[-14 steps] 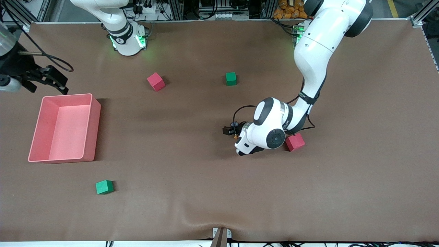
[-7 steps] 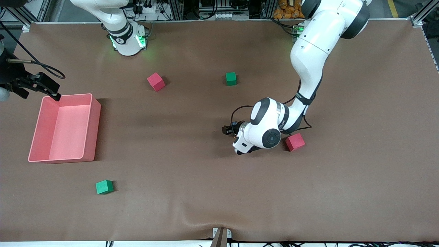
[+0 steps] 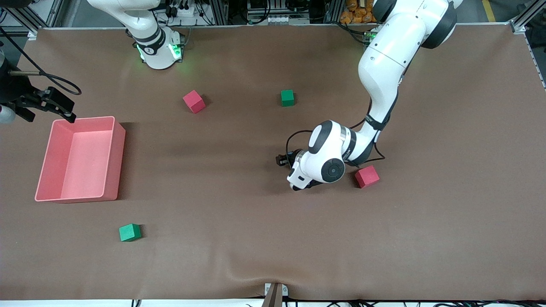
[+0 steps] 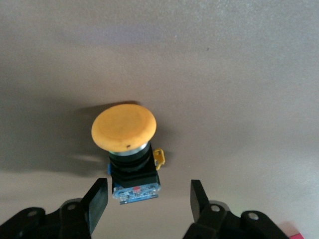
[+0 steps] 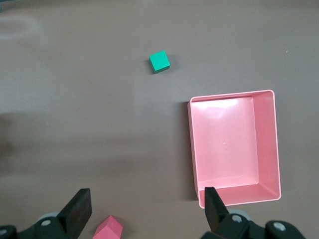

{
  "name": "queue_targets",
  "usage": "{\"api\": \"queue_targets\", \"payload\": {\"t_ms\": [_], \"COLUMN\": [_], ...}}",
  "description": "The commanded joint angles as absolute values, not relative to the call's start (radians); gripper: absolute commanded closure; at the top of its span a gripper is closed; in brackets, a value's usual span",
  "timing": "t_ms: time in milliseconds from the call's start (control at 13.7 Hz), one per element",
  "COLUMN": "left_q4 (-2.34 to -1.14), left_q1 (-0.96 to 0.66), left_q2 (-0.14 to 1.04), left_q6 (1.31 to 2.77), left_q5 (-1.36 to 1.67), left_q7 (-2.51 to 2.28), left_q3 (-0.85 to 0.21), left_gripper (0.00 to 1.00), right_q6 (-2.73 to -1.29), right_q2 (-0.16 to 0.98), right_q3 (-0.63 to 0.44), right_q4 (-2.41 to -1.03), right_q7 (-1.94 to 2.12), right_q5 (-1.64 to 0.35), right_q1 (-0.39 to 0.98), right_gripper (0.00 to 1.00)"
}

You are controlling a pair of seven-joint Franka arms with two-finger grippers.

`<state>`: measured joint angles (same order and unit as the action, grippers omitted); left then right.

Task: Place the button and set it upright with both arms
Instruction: 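Withdraw the right gripper while the left gripper grasps the button body, then lift the button with the left gripper and carry it toward the green cube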

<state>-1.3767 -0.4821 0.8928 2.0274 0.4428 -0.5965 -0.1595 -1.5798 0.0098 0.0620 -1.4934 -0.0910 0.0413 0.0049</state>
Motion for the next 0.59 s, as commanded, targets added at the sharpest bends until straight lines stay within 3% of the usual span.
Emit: {"api": "queue_targets", "payload": {"t_ms": [0,146,512], "left_q4": [-1.358,-1.358,-1.356], "left_q1": [-0.492,-0.491,-0.491], "left_q2": [0.903,0.904,0.919], "left_q6": [2.017,2.016,2.016], "left_q5": [0.422,0.422,0.423], "left_q7": [-0.62,-0.62,-0.634], "left_q3": [-0.15,-0.15,-0.143], "left_gripper": [0.31,0.4,0.38], "right_q6": [-1.56,-1.56,-1.559], "right_q2": [0.015,0.015,0.015], "right_q3": [0.057,0.055,0.055], "right_q4": [-1.47,-1.471,-1.471], "right_q7": [-0.078,-0.078,-0.08], "right_q5": [0.023,0.023,0.023], "right_q1": [0.009,0.009,0.014], "right_gripper": [0.0,0.0,0.0]}}
